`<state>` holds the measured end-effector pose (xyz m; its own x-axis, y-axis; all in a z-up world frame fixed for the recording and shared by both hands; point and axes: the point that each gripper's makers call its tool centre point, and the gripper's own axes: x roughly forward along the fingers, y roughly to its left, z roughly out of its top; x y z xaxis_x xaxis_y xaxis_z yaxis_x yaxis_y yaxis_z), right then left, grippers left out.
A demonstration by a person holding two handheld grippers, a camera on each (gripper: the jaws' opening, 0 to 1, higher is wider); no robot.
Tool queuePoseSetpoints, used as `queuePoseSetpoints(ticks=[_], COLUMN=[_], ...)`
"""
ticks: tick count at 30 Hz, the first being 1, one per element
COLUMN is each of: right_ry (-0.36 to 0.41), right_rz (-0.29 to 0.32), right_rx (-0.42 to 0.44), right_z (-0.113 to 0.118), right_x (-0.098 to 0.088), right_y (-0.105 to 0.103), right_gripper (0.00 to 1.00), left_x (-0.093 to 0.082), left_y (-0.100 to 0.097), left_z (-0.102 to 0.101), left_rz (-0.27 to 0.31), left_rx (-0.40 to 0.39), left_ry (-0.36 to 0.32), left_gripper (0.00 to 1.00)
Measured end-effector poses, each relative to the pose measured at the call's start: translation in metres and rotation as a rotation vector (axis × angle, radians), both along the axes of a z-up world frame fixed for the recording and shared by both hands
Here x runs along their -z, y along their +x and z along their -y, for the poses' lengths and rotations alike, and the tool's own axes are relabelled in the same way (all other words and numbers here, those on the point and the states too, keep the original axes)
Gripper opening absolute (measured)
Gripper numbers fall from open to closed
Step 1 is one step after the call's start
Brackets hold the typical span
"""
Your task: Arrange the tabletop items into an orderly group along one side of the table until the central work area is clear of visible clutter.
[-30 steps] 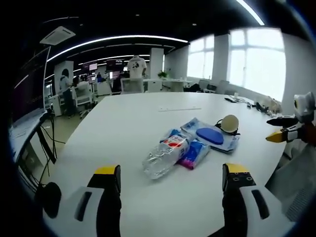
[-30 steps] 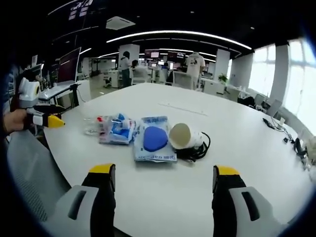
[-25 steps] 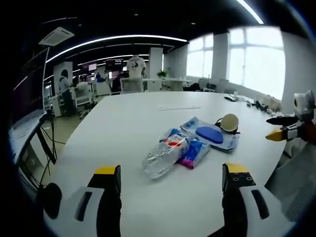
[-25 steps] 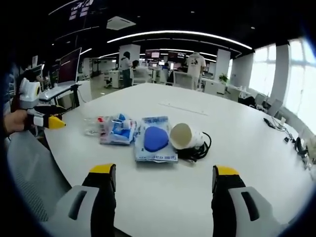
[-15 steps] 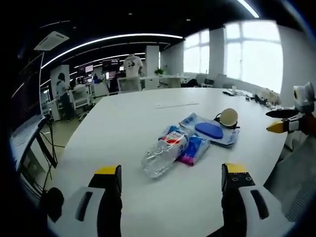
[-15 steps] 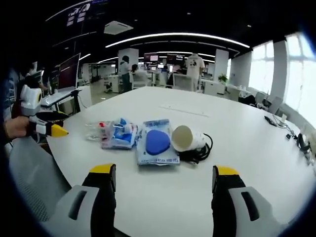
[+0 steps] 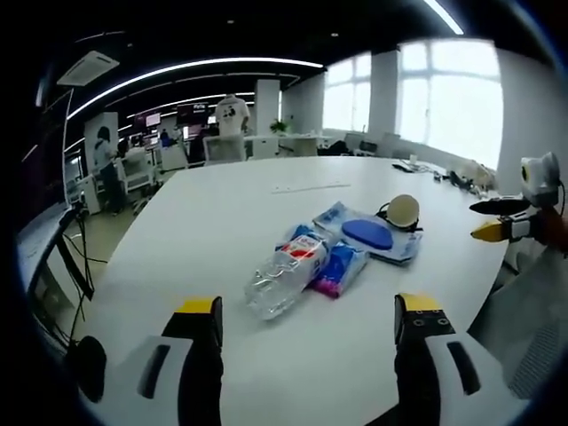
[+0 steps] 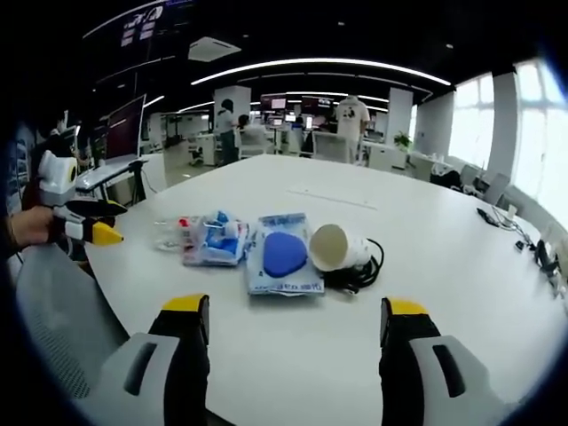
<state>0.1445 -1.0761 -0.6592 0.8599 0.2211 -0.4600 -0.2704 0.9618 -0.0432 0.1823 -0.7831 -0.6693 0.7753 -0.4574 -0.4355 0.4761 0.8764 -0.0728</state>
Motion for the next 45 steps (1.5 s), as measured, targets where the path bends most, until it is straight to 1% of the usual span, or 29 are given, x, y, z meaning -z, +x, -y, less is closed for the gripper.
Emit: queuePoseSetpoints(ticks=[3,7,11,16,18,20,23,27,29,31,34,36,38,42,45], right_ry=[0.003,0.001,-0.008,-0.022,-0.016,-0.009,-0.008,-0.012,-0.008,-0.017,-0.026,-0.017,-0.017,-0.021,-0.024], right_rz=[0.000,0.001,0.001,-0.006,-0.007,-0.007,-0.011,-0.019,-0.017,-0.016,-0.009,-0.023,-0.018,-0.014,-0.010], right_rx=[0.003,0.000,-0.003,-0.001,0.009,0.012,0.010,0.006,0.001,-0.002,0.002,0.005,0.013,0.017,0.012], right_z=[0.000,0.001,0.001,0.002,0.004,0.005,0.004,0.004,0.003,0.003,0.004,0.004,0.006,0.006,0.005], right_x=[0.000,0.000,0.001,0.002,0.002,0.002,0.003,0.005,0.005,0.005,0.004,0.006,0.005,0.004,0.003], right_y=[0.000,0.000,0.000,0.000,0.000,0.000,0.000,0.000,0.000,0.000,0.000,-0.001,0.000,0.000,0.000], right_gripper=[0.77,0.76,0.76,0.76,0.75,0.75,0.75,0.75,0.75,0.75,0.75,0.75,0.75,0.75,0.74], left_x=[-0.002,-0.003,-0.009,-0.011,-0.011,-0.012,-0.014,-0.009,-0.011,-0.011,-0.012,-0.012,-0.009,-0.008,-0.005], left_y=[0.000,0.002,0.009,0.019,0.021,0.023,0.027,0.034,0.037,0.040,0.045,0.048,0.050,0.054,0.057], left_z=[0.000,0.002,0.005,0.007,0.008,0.011,0.016,0.023,0.027,0.029,0.033,0.036,0.038,0.042,0.042], left_rz=[-0.002,-0.015,0.001,-0.002,-0.016,-0.009,-0.007,-0.041,-0.033,-0.037,-0.034,-0.034,-0.054,-0.064,-0.069], left_rx=[0.003,0.016,0.023,0.034,0.047,0.068,0.084,0.118,0.130,0.137,0.150,0.160,0.181,0.213,0.222], left_ry=[-0.007,0.024,0.011,0.011,0.029,0.061,0.054,0.069,0.062,0.057,0.067,0.073,0.088,0.089,0.103], left_gripper=[0.72,0.71,0.71,0.70,0.68,0.68,0.68,0.67,0.67,0.65,0.65,0.64,0.63,0.62,0.61])
